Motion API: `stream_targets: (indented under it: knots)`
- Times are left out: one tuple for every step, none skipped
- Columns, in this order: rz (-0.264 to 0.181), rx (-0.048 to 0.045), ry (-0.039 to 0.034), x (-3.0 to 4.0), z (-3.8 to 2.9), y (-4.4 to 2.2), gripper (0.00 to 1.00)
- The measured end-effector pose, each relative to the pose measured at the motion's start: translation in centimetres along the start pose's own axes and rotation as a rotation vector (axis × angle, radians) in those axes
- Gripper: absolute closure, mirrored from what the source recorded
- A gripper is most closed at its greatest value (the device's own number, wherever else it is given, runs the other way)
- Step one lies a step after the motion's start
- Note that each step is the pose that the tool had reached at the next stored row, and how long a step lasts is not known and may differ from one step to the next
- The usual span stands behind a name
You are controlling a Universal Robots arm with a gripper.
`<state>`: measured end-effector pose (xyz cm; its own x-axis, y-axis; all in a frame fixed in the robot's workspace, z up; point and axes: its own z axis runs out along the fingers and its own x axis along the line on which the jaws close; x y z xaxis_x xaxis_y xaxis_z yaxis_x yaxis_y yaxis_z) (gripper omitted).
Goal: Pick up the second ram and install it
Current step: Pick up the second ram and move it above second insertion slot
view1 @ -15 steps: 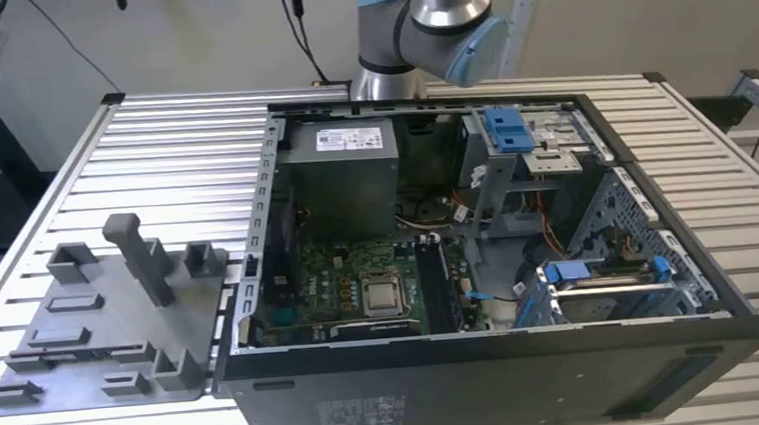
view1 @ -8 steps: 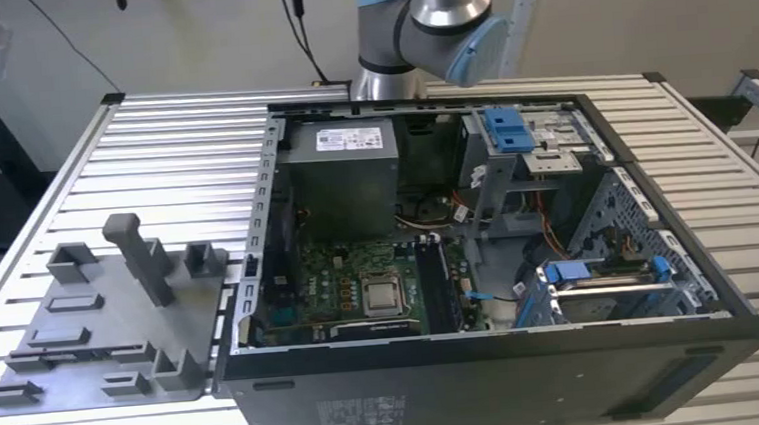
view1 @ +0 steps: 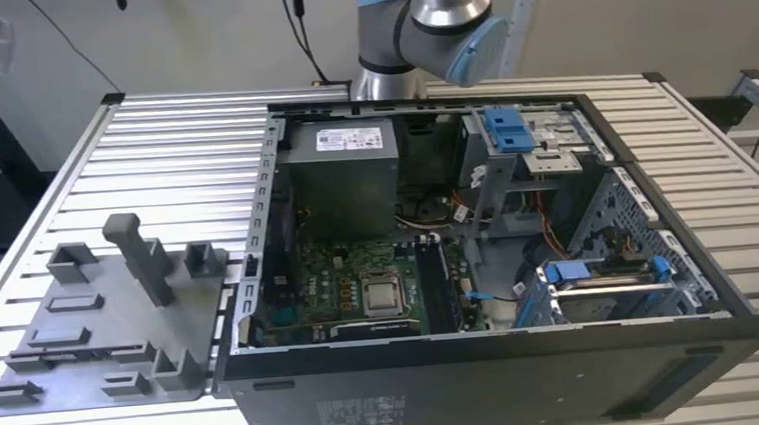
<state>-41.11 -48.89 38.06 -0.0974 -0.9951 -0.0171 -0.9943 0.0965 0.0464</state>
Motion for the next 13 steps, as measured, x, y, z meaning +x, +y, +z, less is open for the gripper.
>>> stream_targets:
  knots:
    - [-0.014,0.0002,0.0006,0.0,0.01,-0.01,0.89]
    - [-0.027,0.0006,0.0012,0.01,0.01,-0.01,0.89]
    - [-0.035,0.0009,0.0017,0.06,0.01,-0.03,0.89]
    - [-0.036,0.001,0.0016,0.1,0.03,-0.03,0.89]
    - [-0.035,0.0011,0.0016,0.1,0.03,-0.03,0.89]
    - [-0.035,0.0011,0.0015,0.1,0.03,-0.03,0.89]
    - [-0.035,0.0012,0.0015,0.1,0.03,-0.03,0.89]
    - [-0.036,0.0013,0.0013,0.13,0.05,-0.03,0.89]
    - [-0.036,0.0012,0.0016,0.21,0.05,-0.07,0.89]
    - [-0.037,0.0011,0.0017,0.29,0.06,-0.14,0.89]
    - [-0.037,0.0012,0.0016,0.36,0.06,-0.21,0.89]
    - [-0.038,0.0012,0.0016,0.46,0.07,-0.3,0.89]
    - [-0.038,0.0012,0.0016,0.55,0.07,-0.41,0.89]
